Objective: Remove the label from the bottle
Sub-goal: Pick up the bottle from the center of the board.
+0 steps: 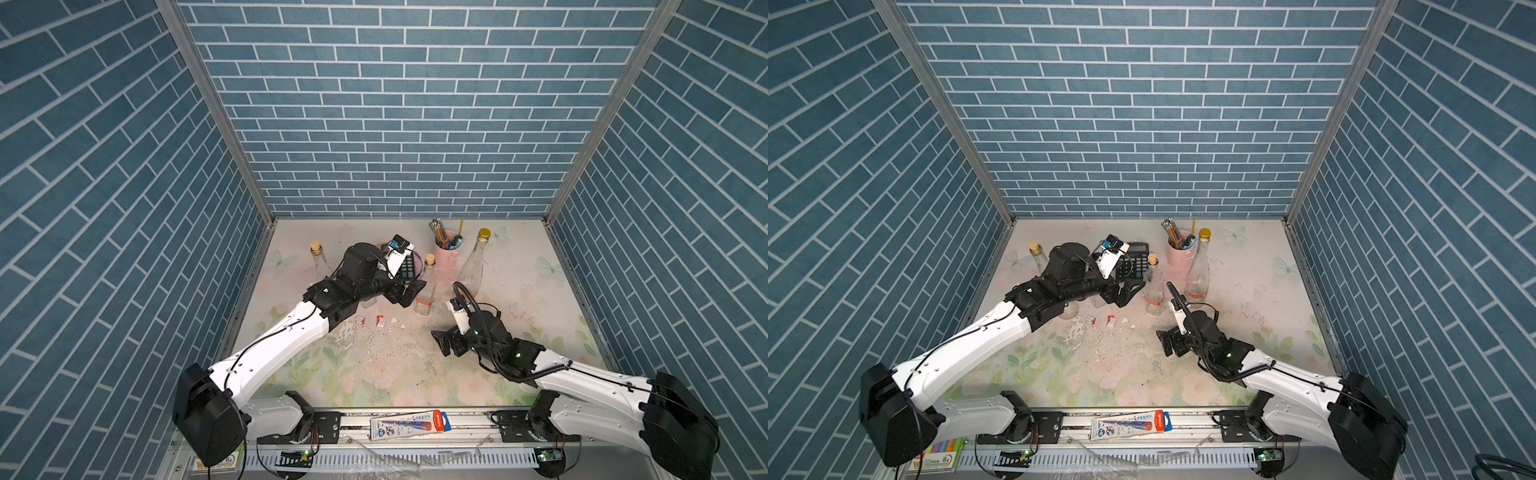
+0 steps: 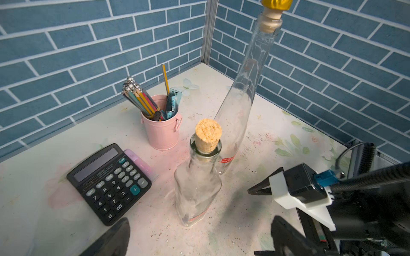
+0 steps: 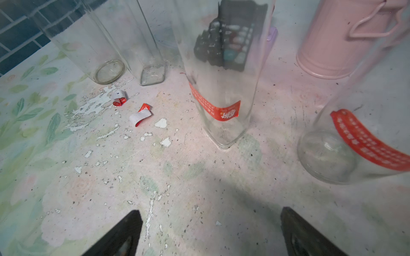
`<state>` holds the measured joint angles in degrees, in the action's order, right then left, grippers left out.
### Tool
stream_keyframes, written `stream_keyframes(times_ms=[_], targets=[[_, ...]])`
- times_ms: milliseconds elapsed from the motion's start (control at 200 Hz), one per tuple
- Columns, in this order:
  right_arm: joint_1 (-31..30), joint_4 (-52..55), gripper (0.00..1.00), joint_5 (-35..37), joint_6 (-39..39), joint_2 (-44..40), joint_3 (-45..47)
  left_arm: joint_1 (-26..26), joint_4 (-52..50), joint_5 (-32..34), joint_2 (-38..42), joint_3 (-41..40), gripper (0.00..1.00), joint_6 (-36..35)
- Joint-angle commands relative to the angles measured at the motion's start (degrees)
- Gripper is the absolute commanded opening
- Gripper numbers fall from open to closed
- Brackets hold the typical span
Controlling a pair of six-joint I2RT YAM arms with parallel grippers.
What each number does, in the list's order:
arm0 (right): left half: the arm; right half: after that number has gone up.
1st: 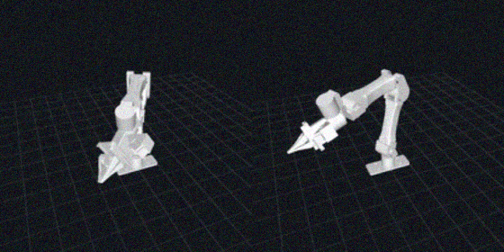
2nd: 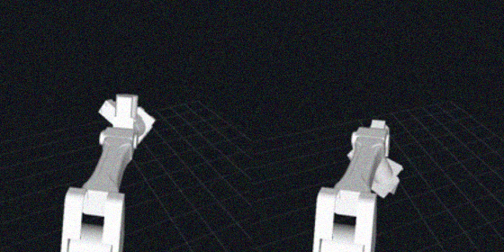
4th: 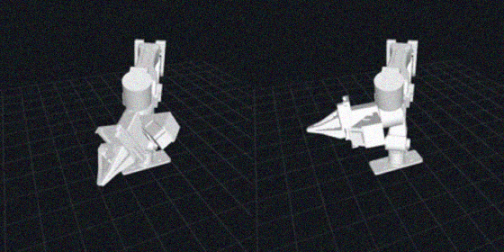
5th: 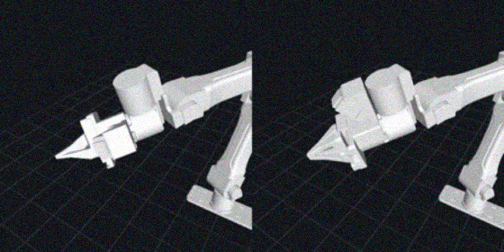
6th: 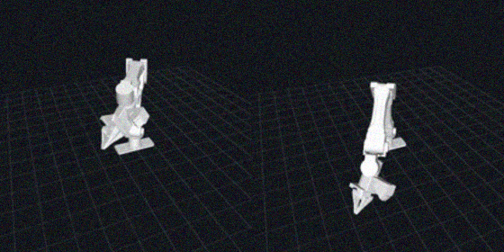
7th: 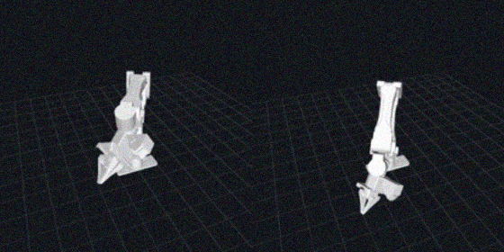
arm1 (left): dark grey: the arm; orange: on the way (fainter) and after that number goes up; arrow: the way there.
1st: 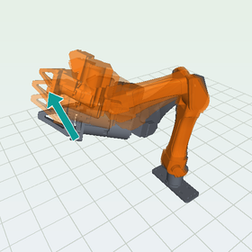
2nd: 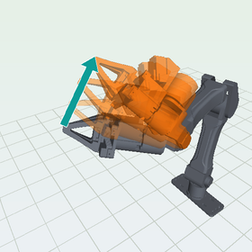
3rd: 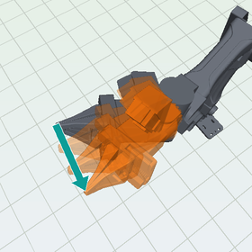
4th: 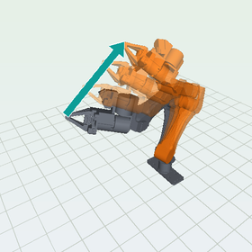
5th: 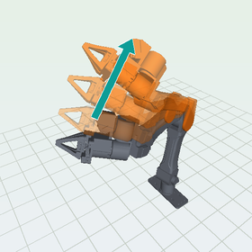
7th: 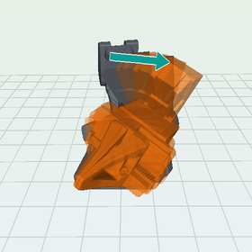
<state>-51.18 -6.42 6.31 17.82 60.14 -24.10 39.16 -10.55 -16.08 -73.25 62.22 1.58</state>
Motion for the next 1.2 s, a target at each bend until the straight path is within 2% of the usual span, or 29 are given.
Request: stream_keyframes(times_ms=[0,255,480,710,790,1035,1195], targets=[[1.3,3.9,0.99,0.8,2.2,-2.3,0.4,0.7,6.4,-2.9,-3.0,0.2,1.00,-2.0],[1.7,4.0,0.99,2.0,-0.5,-8.3,4.5,0.6,13.1,-7.5,-9.6,1.8,1.00,-6.5],[1.7,5.1,0.98,1.6,-3.1,-12.2,5.5,0.5,13.6,-9.2,-15.8,7.3,0.98,-7.5],[1.7,4.6,0.97,1.3,-4.4,-12.6,4.8,0.1,12.1,-10.1,-18.2,10.5,0.87,-8.2],[1.8,4.9,0.97,0.9,-4.9,-12.1,3.5,0.2,11.1,-9.9,-18.4,10.9,0.78,-8.7],[1.7,1.6,0.97,-2.1,-8.3,-12.1,1.0,0.1,10.5,-7.1,-16.8,10.6,0.40,-8.3],[1.7,-0.8,0.98,-4.9,-11.8,-10.9,-1.3,0.1,7.8,-5.8,-14.5,11.2,0.26,-7.7]])
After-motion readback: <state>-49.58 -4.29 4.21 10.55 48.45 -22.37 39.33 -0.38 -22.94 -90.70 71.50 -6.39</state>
